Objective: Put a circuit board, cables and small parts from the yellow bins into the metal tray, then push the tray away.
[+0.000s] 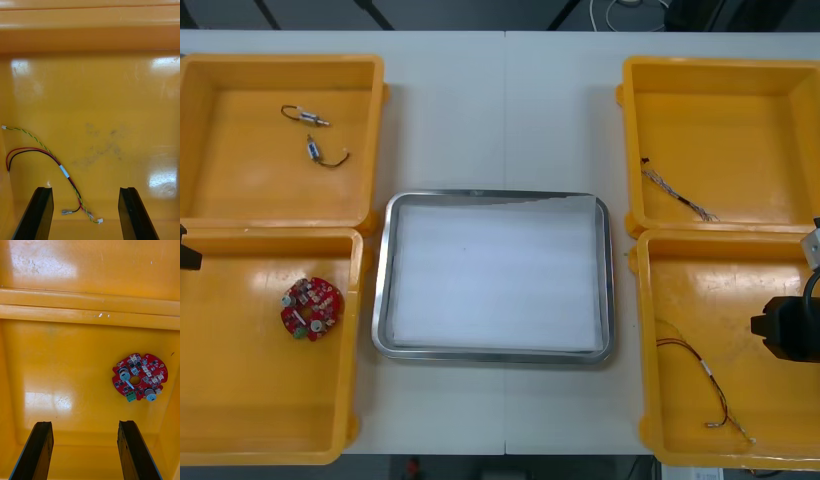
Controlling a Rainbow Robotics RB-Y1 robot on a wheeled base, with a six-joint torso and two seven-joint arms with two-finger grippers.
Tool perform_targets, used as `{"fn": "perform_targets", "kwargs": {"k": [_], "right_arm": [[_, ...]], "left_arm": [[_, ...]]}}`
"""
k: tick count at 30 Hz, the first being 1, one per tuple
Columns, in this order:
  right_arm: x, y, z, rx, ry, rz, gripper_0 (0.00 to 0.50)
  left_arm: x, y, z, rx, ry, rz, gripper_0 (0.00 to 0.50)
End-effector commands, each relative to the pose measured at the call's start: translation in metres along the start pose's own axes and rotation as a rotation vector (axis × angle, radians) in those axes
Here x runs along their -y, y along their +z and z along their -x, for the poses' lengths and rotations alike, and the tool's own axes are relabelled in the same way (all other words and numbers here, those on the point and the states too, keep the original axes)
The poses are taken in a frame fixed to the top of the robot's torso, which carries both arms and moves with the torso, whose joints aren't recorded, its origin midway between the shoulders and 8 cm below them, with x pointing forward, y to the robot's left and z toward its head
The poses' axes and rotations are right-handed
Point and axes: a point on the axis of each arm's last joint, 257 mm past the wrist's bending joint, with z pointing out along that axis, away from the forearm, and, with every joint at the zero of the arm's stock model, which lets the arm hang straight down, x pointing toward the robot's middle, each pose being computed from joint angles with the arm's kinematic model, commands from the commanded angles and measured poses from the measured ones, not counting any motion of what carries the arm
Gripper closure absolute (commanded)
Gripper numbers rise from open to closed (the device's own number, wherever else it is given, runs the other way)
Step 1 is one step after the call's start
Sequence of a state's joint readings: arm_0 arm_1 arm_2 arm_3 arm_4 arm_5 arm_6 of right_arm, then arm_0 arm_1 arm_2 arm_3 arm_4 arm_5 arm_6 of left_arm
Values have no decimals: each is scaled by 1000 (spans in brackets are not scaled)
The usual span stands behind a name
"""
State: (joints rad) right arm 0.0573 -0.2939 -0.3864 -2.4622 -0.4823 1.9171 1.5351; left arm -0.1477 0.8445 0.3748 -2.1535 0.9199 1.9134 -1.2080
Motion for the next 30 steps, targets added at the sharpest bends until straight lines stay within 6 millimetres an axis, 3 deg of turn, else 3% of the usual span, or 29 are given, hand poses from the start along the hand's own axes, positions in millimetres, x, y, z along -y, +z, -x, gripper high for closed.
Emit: {"fn": "perform_targets", "kwargs": {"k": [1,30], "right_arm": [[-5,-3,6,12,5,6,0],[-5,-3,6,12,5,6,0]], "left_arm": [[-15,-13,4,25,110,48,0],[-15,-13,4,25,110,48,0]]}}
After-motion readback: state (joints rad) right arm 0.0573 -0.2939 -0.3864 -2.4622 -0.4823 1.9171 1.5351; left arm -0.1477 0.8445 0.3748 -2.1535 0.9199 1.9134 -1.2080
